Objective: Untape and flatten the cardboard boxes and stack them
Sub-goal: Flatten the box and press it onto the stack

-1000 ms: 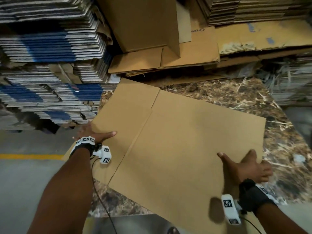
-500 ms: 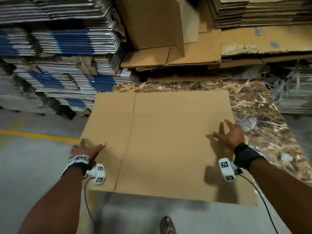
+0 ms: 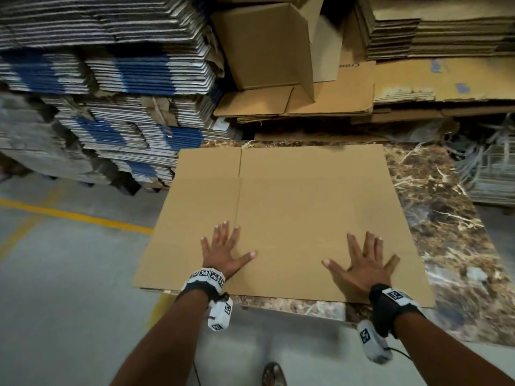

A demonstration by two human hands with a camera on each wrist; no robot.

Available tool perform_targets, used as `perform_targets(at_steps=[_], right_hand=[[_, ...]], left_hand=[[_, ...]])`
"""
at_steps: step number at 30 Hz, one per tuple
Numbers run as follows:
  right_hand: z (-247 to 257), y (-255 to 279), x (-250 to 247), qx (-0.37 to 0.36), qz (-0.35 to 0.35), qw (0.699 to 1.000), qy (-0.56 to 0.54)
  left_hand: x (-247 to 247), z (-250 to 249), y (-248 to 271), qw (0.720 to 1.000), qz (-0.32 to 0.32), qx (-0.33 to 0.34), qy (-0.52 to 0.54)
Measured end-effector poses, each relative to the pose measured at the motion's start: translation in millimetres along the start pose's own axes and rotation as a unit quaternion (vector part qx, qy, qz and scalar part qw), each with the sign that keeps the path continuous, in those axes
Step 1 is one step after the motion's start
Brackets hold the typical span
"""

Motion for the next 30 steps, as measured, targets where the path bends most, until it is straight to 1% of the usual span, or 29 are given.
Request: perform_targets(at_steps=[3, 5, 6, 8, 9, 10, 12, 13, 15, 18, 20, 22, 24, 26, 28, 30], right_hand=[[8.2, -13.2, -0.3, 0.019, 0.026, 0.999, 0.007], [20.8, -24.2, -6.8, 0.026, 0.035, 0.999, -0.009], [30.3, -31.2, -12.2, 0.015, 0.023, 0.999, -0.016], [59.1, -44.1, -21.6, -0.042, 0.000, 0.999, -0.021], [76.9, -50.4, -22.7, -0.077, 0.000, 0.997, -0.021], [94.8, -56.5, -20.7, -0.108, 0.010, 0.994, -0.020], [129.4, -67.4, -11.9, -0.154, 0.045, 0.987, -0.011], [143.6, -73.0, -6.4, -0.168, 0.059, 0.984, -0.005], [163.7, -82.0, 5.1, -0.175, 0.064, 0.982, 0.012], [174.2, -87.4, 15.5, -0.148, 0.013, 0.989, 0.020], [169.4, -86.0, 15.1, -0.130, -0.016, 0.991, 0.000], [151.1, -87.2, 8.9, -0.100, -0.043, 0.994, -0.017], [115.5, -88.4, -3.5, -0.043, -0.073, 0.996, -0.035], [67.1, -85.1, -17.9, 0.022, -0.096, 0.994, -0.047], [22.4, -79.8, -29.0, 0.057, -0.097, 0.993, -0.046], [-3.6, -77.9, -33.2, 0.065, -0.075, 0.994, -0.041]], left_hand=[[-8.4, 6.3, -21.1, 1.000, 0.010, 0.014, 0.000], [-20.9, 4.2, -35.3, 1.000, 0.016, 0.017, -0.013], [-31.3, -1.3, -42.4, 1.000, -0.001, 0.019, -0.022], [-53.3, -15.9, -56.4, 0.997, -0.058, 0.023, -0.033], [-58.2, -21.3, -65.1, 0.997, -0.063, 0.024, -0.036], [-56.4, -24.8, -73.7, 0.998, -0.041, 0.022, -0.040], [-42.6, -27.1, -86.3, 0.999, 0.022, 0.006, -0.045], [-35.2, -27.4, -90.8, 0.998, 0.035, -0.002, -0.042], [-27.9, -27.2, -94.5, 0.999, 0.017, -0.021, -0.025], [-30.3, -25.6, -97.4, 0.999, -0.022, -0.034, 0.000], [-33.8, -23.8, -99.4, 0.998, -0.031, -0.046, 0.016], [-36.8, -21.2, -103.1, 0.997, -0.036, -0.059, 0.025], [-40.2, -14.3, -107.4, 0.996, -0.033, -0.080, 0.032], [-43.9, -5.7, -111.6, 0.994, -0.023, -0.104, 0.030], [-46.5, -4.6, -113.4, 0.993, -0.008, -0.113, 0.026], [-49.2, -5.8, -113.0, 0.993, 0.019, -0.116, 0.017]])
Point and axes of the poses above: each hand's wrist, its own y-axis away from the middle knuckle, its own x-axis out of the palm, z = x × y, the point moved 5 cm from there along -y, towards the middle knuckle, and after that the axes turned 1 degree about x, right-handed, at the moved point
